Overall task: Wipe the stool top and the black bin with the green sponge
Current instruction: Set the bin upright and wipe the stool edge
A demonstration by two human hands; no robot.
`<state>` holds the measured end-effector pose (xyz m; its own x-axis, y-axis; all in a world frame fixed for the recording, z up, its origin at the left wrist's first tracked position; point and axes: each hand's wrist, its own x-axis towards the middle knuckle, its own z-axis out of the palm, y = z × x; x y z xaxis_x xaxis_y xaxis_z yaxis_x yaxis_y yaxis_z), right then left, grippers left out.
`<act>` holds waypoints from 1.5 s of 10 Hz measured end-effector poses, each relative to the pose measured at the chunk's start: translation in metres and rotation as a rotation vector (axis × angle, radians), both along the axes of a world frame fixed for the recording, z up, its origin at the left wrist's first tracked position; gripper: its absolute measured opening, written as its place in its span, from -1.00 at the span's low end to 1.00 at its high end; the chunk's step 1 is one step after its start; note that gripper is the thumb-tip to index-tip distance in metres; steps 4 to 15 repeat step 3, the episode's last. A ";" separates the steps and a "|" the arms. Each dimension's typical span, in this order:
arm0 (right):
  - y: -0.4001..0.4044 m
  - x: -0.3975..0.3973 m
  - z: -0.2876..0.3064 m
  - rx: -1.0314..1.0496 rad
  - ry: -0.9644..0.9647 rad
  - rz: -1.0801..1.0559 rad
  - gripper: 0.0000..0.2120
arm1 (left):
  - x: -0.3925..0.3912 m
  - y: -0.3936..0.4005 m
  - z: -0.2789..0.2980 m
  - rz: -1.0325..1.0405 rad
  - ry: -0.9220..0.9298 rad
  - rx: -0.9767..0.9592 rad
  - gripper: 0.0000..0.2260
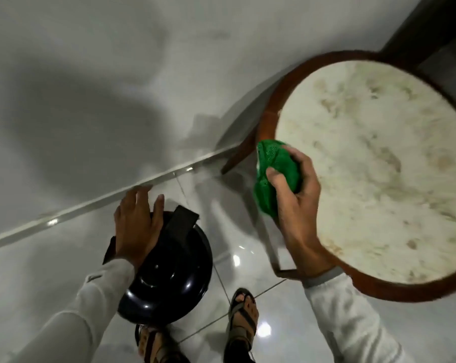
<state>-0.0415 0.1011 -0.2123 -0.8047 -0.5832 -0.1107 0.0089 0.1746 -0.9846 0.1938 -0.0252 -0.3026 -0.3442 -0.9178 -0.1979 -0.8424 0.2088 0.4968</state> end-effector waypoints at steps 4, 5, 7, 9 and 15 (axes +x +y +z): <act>0.062 -0.129 0.025 1.040 0.670 0.172 -0.52 | -0.121 0.034 0.132 -0.328 -0.065 -0.410 -0.52; 0.062 -0.129 0.025 1.040 0.670 0.172 -0.52 | -0.121 0.034 0.132 -0.328 -0.065 -0.410 -0.52; 0.062 -0.129 0.025 1.040 0.670 0.172 -0.52 | -0.121 0.034 0.132 -0.328 -0.065 -0.410 -0.52; 0.062 -0.129 0.025 1.040 0.670 0.172 -0.52 | -0.121 0.034 0.132 -0.328 -0.065 -0.410 -0.52; 0.062 -0.129 0.025 1.040 0.670 0.172 -0.52 | -0.121 0.034 0.132 -0.328 -0.065 -0.410 -0.52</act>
